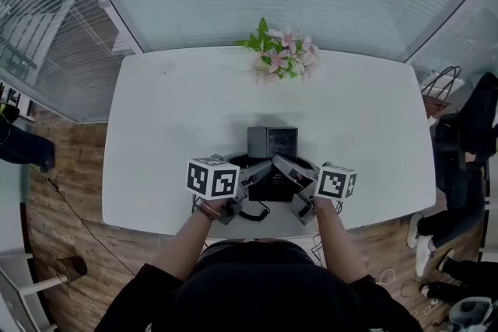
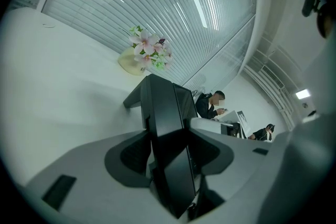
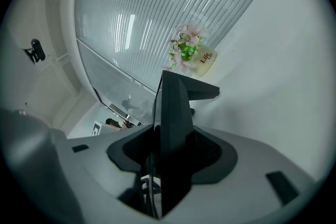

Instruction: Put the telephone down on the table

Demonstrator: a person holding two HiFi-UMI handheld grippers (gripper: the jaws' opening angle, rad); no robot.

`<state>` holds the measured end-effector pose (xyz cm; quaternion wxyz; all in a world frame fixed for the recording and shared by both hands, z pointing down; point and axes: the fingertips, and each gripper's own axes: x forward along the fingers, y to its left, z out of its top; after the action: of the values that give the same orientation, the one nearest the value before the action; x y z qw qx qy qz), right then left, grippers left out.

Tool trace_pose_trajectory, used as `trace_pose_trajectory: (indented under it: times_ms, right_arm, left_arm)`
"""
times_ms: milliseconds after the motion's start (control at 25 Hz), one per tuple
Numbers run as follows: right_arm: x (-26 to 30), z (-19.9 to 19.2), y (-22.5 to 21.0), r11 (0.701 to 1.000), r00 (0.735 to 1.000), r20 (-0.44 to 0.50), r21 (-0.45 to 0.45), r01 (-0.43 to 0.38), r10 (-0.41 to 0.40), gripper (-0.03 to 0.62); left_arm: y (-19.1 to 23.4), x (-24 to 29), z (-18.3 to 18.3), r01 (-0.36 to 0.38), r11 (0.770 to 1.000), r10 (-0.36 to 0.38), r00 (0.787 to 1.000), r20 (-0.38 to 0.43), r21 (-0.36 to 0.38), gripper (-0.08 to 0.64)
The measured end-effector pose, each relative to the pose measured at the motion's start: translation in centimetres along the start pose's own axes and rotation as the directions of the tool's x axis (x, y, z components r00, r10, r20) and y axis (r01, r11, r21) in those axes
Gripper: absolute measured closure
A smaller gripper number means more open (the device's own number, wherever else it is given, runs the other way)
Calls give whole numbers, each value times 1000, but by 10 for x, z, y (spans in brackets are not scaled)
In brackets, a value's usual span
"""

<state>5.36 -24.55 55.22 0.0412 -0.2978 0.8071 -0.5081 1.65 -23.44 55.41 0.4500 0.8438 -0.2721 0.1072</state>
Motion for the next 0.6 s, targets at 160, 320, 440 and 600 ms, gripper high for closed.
trace_pose_trajectory:
  times_ms: [160,320,440,600]
  right_arm:
    - [-1,2,-2,1000,1000,3,-20,22,-22,379]
    - [0,3,-1,998,999,5,-33,50,-50,373]
    - [-1,4,-1,996,997,5,-49,73,-73,370]
    - [-1,5,0,994,996,11,-62,89,-89,367]
  left_arm:
    - [0,0,1,-2,1000,2,1000,0,9,331]
    - [1,-1,1,-6,1000,6,1000,1,9,331]
    - [1,-2,2,-6,1000,6,1000,3,5,331]
    - [2,-2,2,-11,1000,11,1000,1,5,331]
